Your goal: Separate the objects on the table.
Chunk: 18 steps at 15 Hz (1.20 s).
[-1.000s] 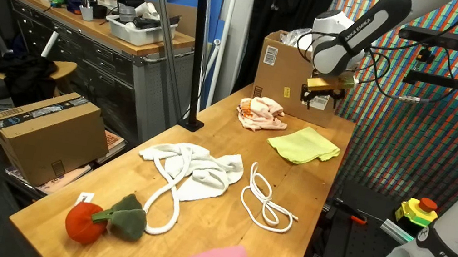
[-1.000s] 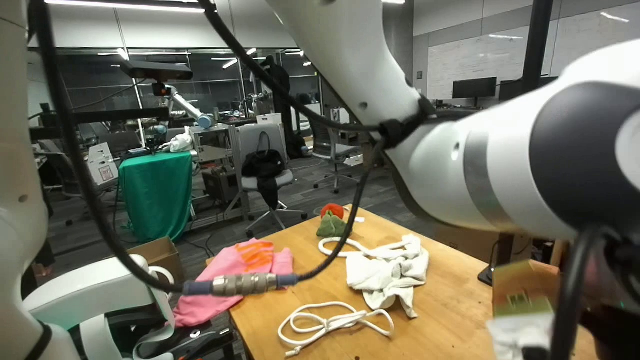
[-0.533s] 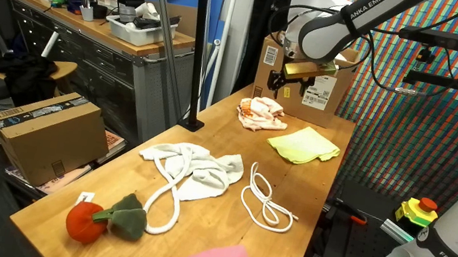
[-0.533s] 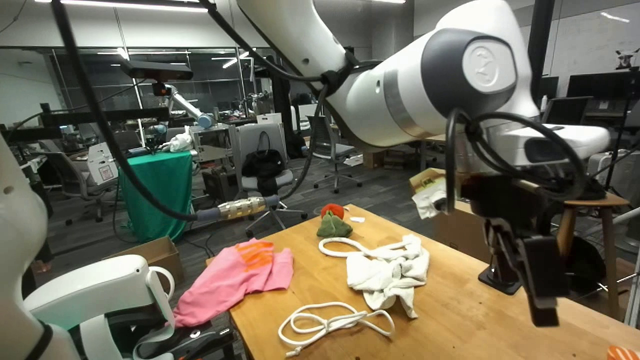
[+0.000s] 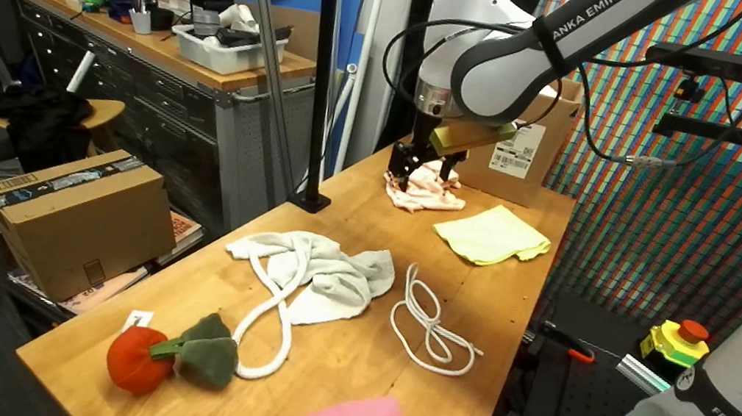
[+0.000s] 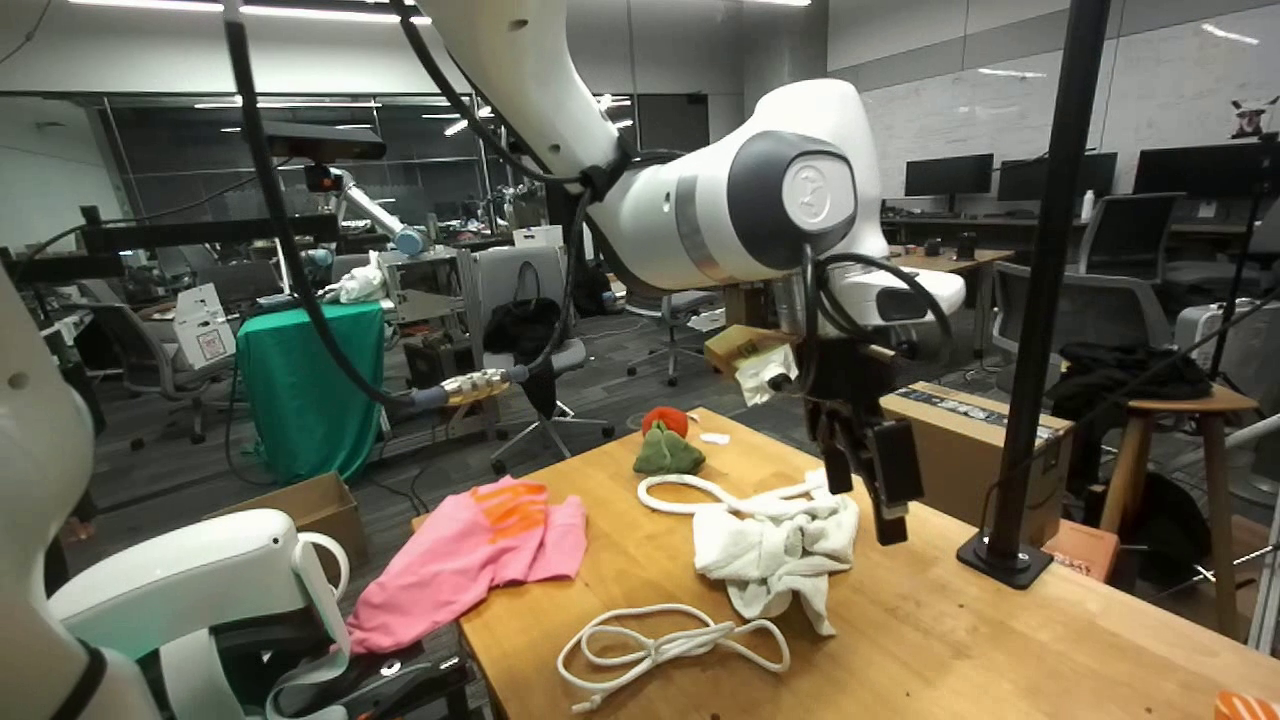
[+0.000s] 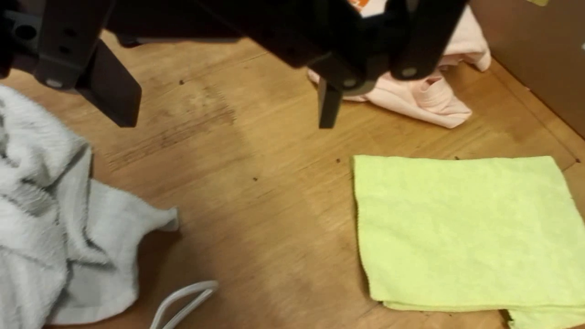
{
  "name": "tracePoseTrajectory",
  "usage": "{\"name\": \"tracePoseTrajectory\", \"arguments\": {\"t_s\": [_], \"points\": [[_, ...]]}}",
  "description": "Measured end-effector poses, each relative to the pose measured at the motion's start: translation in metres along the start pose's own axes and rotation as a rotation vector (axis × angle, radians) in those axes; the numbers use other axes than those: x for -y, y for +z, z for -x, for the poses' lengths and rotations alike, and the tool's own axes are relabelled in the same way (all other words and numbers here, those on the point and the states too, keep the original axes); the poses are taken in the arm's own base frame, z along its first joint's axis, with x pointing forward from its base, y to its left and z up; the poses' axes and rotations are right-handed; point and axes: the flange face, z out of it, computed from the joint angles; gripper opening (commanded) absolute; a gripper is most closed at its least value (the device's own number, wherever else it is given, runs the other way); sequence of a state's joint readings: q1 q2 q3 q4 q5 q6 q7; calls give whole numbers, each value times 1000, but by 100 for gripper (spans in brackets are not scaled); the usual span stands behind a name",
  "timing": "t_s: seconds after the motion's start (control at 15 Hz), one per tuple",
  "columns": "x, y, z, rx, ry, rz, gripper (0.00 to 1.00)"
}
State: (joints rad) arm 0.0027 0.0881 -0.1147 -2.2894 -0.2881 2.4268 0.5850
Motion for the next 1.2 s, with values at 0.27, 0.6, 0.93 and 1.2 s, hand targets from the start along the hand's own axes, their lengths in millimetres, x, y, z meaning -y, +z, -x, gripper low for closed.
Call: {"name": "tracePoseTrajectory", "arguments": {"t_s": [0.27, 0.6, 0.93, 1.2], "points": [[40, 4, 20, 30, -140, -61, 100], [72, 21, 38, 82, -332, -123, 100], [91, 35, 52, 115, -569, -160, 100], [107, 41, 62, 121, -727, -173, 100]]}}
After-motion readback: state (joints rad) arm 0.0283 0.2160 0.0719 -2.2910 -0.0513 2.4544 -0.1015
